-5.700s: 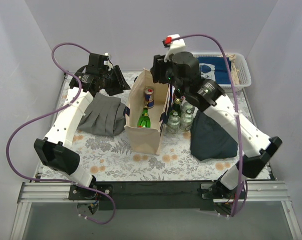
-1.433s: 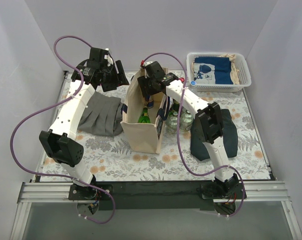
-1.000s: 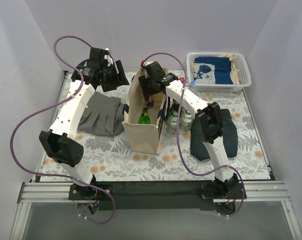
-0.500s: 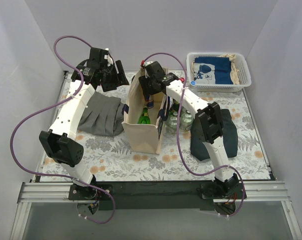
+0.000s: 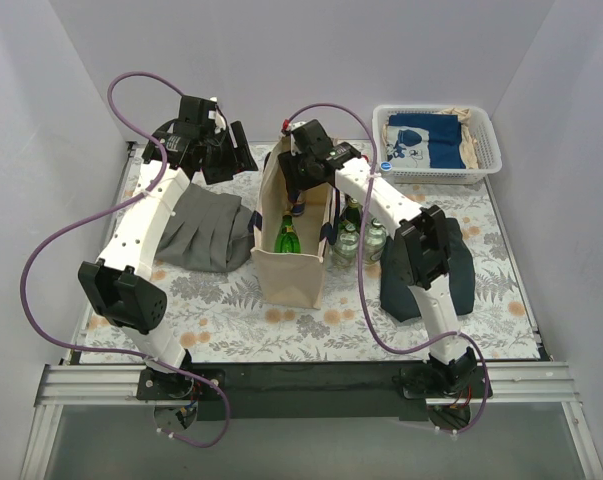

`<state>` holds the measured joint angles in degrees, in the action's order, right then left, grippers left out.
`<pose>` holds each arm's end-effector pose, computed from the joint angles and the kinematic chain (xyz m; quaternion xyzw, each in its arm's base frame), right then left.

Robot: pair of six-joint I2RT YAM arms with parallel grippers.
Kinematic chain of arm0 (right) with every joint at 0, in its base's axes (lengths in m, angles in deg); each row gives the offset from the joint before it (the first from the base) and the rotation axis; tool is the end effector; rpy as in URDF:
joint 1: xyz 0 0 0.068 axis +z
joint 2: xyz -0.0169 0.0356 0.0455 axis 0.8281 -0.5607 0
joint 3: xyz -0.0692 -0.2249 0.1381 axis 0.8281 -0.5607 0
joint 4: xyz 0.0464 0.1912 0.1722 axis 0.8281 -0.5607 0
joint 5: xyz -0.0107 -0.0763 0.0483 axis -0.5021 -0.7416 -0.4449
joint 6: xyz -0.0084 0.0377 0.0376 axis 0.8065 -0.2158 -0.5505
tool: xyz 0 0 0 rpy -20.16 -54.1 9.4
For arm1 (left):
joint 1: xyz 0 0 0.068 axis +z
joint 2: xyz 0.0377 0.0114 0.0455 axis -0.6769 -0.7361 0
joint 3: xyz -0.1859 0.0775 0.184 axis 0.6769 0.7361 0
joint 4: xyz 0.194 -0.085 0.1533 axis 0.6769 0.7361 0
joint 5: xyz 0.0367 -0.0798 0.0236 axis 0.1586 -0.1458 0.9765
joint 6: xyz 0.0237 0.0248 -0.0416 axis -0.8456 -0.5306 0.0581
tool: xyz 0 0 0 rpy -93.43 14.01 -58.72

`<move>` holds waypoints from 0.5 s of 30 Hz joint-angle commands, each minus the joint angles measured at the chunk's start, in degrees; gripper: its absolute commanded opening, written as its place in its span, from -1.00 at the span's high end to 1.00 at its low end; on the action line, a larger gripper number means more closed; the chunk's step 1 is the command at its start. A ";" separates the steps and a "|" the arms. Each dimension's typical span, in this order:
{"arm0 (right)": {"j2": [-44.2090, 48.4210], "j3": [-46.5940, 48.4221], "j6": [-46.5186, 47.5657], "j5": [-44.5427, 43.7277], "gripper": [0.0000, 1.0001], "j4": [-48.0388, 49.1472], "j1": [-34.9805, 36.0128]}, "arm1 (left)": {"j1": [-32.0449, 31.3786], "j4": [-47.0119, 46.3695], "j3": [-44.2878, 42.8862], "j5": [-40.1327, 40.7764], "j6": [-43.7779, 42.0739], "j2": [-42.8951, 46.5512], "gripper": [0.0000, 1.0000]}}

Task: Take the beverage out of the canvas bag
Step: Take out the drink from the canvas bag.

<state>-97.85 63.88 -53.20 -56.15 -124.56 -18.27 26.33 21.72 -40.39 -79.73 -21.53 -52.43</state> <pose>0.4117 0.3142 0.2839 -0.2086 0.8893 0.1320 0.3849 0.3390 -0.1025 0.4048 -0.3770 0.8468 -0.2788 0.2510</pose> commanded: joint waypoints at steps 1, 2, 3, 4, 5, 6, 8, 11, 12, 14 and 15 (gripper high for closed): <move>7.21 1.51 0.18 1.53 0.97 2.63 0.61 | 0.19 0.19 0.84 0.00 -0.08 3.63 -0.29; 7.56 1.25 0.27 1.53 0.97 2.63 0.52 | 0.28 0.27 0.84 0.00 -0.08 3.72 -0.29; 8.26 0.63 0.18 1.44 0.97 2.63 0.69 | 0.28 0.19 0.93 0.00 -0.08 3.72 -0.29; 8.53 0.11 0.18 1.61 0.97 2.63 0.61 | 0.28 0.19 0.93 -0.08 0.01 3.72 -0.29; 8.79 -0.34 0.35 1.70 0.97 2.63 0.69 | 0.28 0.19 0.93 -0.08 0.10 3.72 -0.29; 8.80 -0.60 0.36 2.05 0.97 2.63 0.61 | 0.19 0.19 1.02 -0.17 0.10 3.81 -0.29; 8.80 -1.04 0.36 2.84 0.97 2.19 0.69 | 0.19 0.19 1.02 -0.17 0.27 3.89 -0.29; 9.76 -0.78 0.27 2.67 0.97 2.10 1.13 | 0.28 0.27 1.11 -0.17 0.36 4.07 -0.29; 10.37 -0.60 0.09 2.67 0.97 2.10 1.13 | 0.19 0.36 1.11 -0.08 0.36 4.16 -0.29; 11.25 0.01 0.01 3.11 0.97 1.57 1.13 | 0.28 0.27 1.37 0.00 0.36 4.42 -0.29; 11.95 0.19 0.01 3.20 0.97 1.31 1.22 | 0.28 0.36 1.46 0.00 0.45 4.51 -0.29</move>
<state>-92.23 62.37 -53.02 -54.38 -125.01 -17.51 26.33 21.74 -39.59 -79.73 -21.24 -51.55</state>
